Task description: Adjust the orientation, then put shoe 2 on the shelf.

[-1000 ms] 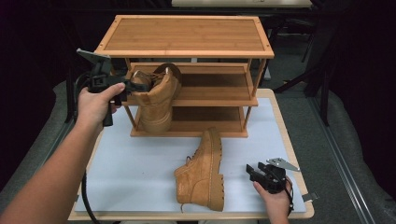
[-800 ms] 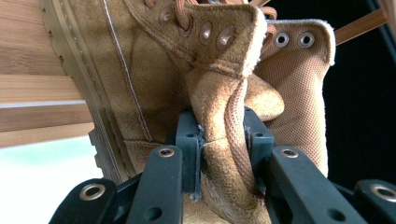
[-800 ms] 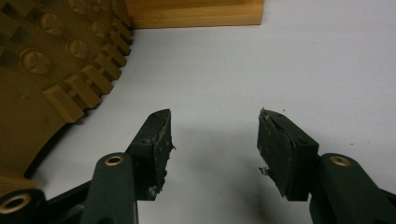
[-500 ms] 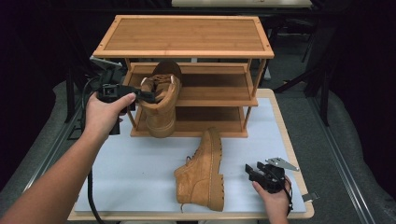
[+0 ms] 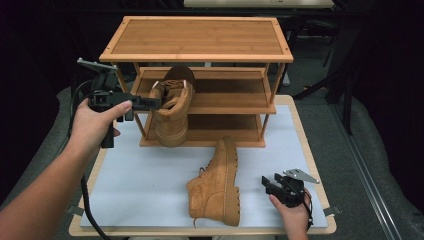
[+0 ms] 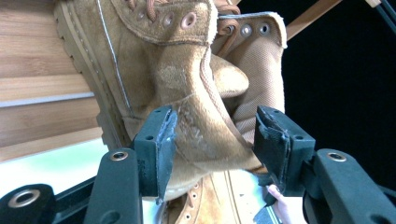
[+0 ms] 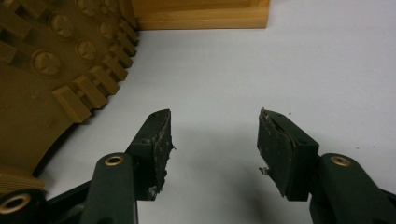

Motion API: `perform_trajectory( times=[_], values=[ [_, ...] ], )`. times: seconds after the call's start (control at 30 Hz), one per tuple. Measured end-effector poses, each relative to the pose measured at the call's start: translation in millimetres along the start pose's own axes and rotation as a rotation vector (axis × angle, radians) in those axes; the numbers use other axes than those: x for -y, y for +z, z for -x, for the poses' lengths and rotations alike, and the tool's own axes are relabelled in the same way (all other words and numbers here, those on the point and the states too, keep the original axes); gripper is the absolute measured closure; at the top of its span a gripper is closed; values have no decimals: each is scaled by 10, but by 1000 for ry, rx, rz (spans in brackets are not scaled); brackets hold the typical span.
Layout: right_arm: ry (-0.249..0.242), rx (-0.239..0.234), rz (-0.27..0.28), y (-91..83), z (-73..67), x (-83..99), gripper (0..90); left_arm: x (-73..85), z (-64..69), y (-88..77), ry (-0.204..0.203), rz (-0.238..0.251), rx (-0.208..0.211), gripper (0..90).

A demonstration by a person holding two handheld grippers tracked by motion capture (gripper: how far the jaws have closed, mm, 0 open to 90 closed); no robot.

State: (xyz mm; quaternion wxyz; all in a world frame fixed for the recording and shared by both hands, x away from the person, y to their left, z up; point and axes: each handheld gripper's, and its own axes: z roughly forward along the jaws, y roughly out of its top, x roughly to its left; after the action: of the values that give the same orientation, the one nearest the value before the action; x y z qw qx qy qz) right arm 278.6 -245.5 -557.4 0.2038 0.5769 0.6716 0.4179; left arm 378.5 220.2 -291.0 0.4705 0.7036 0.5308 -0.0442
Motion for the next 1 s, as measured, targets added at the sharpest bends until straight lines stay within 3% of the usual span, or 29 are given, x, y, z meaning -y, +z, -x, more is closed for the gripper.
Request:
perform_trajectory(
  times=[0.07, 0.23, 0.33, 0.4, 0.43, 0.5, 0.53, 0.57, 0.63, 0.77, 0.9, 1.0],
  values=[
    [-2, -6, 17, 2, -18, -10, 446, 36, -15, -51, 8, 4, 2, 484],
    [-6, -26, -16, -49, -83, -82, 466, 155, -75, -183, 48, 4, 10, 499],
    [-38, -43, -27, -78, -136, -139, 490, 256, -165, -219, 61, 7, -17, 501],
    [-51, -80, -38, -99, -167, -188, 475, 367, -249, -223, 62, 13, -10, 502],
    [-72, -65, -30, -117, -191, -209, 470, 412, -281, -216, 66, 14, -10, 502],
    [-91, -89, -27, -151, -212, -249, 470, 539, -374, -182, 73, 5, -15, 502],
    [-87, -77, -49, -168, -226, -270, 468, 628, -441, -147, 75, 6, -17, 502],
    [-67, -126, -95, -194, -228, -309, 473, 682, -483, -124, 72, 6, -17, 502],
    [-55, -138, -157, -226, -255, -360, 489, 826, -599, -46, 66, 6, -28, 506],
    [-65, -166, -219, -275, -357, -461, 490, 1092, -822, 123, 48, -2, -29, 506],
    [-82, -175, -254, -318, -492, -604, 477, 1304, -1000, 305, 26, -17, -25, 507],
    [-95, -184, -268, -334, -585, -713, 477, 1400, -1077, 378, 35, -11, -42, 512]
  ],
)
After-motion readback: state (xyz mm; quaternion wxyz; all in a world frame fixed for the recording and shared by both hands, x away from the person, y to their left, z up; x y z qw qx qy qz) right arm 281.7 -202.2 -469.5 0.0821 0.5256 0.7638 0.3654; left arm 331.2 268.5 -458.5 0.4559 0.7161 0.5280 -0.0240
